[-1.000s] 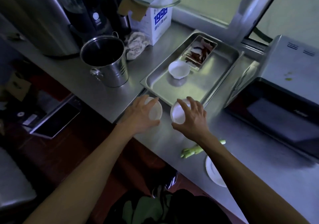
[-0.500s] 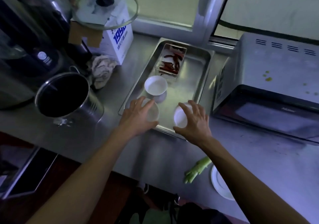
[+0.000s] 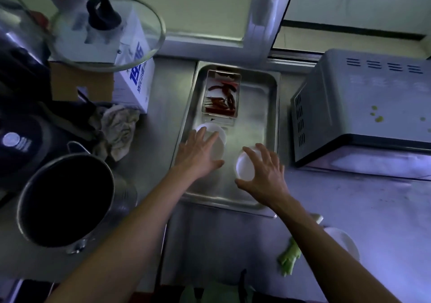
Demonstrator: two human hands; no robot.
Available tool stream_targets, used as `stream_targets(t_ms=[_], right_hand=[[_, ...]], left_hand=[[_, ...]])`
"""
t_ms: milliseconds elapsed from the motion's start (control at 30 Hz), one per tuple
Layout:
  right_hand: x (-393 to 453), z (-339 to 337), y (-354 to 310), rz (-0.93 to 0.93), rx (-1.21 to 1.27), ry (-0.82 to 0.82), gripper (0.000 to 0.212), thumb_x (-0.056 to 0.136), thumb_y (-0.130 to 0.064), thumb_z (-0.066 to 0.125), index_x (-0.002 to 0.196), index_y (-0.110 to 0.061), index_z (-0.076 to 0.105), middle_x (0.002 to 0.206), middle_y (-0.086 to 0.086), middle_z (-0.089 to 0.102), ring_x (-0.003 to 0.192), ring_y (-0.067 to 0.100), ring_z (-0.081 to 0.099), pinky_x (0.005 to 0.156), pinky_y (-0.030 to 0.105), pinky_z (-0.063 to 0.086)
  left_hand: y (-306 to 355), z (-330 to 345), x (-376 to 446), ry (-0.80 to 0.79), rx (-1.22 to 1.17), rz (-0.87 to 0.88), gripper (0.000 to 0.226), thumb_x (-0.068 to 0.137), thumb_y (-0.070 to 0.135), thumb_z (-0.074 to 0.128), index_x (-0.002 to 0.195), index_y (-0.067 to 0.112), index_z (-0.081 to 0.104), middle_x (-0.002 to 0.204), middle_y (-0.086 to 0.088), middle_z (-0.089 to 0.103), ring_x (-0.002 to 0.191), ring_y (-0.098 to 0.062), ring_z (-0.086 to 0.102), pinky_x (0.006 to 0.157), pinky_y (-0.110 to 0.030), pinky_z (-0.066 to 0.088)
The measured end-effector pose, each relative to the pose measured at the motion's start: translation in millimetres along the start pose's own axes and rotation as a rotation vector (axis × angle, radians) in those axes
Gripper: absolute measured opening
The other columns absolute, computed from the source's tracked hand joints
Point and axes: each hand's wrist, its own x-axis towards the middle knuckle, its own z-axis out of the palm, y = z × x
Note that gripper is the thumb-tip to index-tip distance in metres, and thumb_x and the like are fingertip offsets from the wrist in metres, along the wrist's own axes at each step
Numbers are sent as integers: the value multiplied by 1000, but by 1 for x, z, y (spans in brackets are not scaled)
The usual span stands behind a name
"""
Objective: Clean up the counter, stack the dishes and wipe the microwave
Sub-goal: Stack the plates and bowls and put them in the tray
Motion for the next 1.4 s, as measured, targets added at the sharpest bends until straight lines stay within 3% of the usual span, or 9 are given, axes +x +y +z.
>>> stream_targets(t_ms=[200,433,600,833,1100,1233,1400], right_hand=[[14,1,5,11,13,31,95,67,-55,79,148,-36,32,156,0,21,140,28,22,107,51,31],[29,4,15,4,27,24,95,67,-54,79,148,-36,32,156,1,21,140,29,22,106,51,32],[44,13,19,-1,28,-32,95,67,-55,77,149,-35,32,157,2,23,141,30,24,108,52,32],[58,20,27,5,37,-61,96,68,-57,75,150,-36,30,158,1,20,142,30,22,109,52,31],[73,21,29,12,35,-80,97,68,-56,76,149,-39,27,159,0,19,145,29,20,111,52,28],[85,15,18,-19,24,-71,96,69,-55,77,150,-37,27,160,3,19,145,30,18,111,53,28],[105,14,-8,-90,-4,-66,95,72,-55,77,151,-33,27,159,5,18,145,31,17,113,56,28]], left_hand=[[0,4,39,-53,63,52,88,78,61,69,149,38,22,159,-2,14,145,-34,17,104,-61,40],[0,11,65,-126,63,19,89,81,58,68,153,38,19,163,-3,7,149,-35,8,111,-62,30],[-7,20,76,-131,110,-2,94,83,35,78,153,39,15,164,-3,5,149,-35,9,111,-62,32],[-15,39,84,-147,58,21,92,80,61,68,153,39,17,166,-6,5,151,-40,7,110,-64,30],[-24,47,87,-137,60,64,94,75,67,67,152,40,19,166,-6,5,151,-38,3,110,-66,27],[-30,43,75,-115,21,62,76,88,63,55,151,37,22,166,-2,1,153,-32,-3,113,-64,23],[-48,15,47,43,1,52,54,96,40,53,147,23,43,160,-8,28,147,-32,23,107,-56,39]])
